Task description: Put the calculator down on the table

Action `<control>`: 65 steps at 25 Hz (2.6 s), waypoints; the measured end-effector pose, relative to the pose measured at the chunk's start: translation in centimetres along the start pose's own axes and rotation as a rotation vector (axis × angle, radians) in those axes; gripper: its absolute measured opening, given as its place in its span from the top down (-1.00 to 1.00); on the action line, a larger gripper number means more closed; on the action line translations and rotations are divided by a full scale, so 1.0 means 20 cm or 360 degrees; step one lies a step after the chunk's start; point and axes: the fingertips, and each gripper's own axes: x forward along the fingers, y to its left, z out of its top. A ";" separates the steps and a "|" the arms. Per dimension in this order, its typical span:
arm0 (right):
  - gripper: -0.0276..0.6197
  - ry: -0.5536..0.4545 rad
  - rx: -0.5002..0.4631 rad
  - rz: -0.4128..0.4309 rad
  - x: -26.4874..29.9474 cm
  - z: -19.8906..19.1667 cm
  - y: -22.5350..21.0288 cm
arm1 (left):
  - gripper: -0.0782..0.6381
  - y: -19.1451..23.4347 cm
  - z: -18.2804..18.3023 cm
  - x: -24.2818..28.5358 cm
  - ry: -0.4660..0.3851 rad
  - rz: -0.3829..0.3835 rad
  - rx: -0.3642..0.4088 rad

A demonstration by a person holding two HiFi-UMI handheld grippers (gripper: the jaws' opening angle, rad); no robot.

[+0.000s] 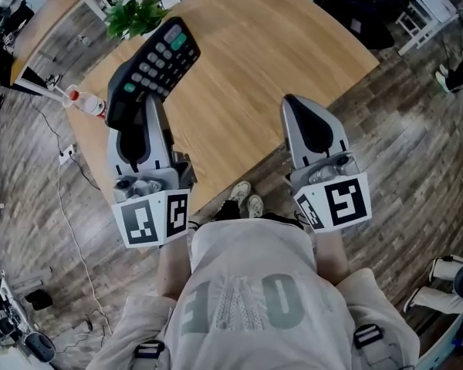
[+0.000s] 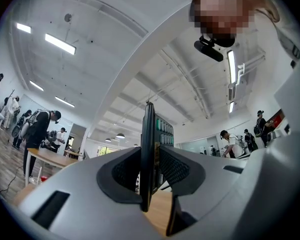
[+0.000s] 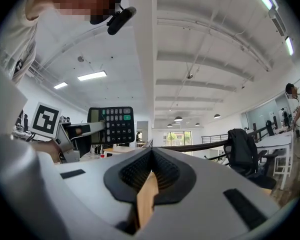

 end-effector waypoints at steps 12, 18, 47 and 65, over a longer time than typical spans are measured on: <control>0.86 0.0052 0.0010 0.0066 0.19 -0.03 0.00 | 0.45 0.11 -0.12 0.33 0.0357 -0.0338 0.0089; 0.86 0.0121 0.0067 0.0100 0.22 -0.11 0.02 | 0.45 0.09 -0.27 0.44 0.0628 -0.0685 0.0149; 0.86 0.0567 0.0165 0.0232 0.37 -0.50 0.22 | 0.45 -0.07 -1.71 0.07 0.2458 -0.1962 -0.0035; 0.86 0.0724 0.0291 0.0253 0.42 -0.70 0.34 | 0.45 -0.08 -1.97 0.00 0.2670 -0.2021 -0.0289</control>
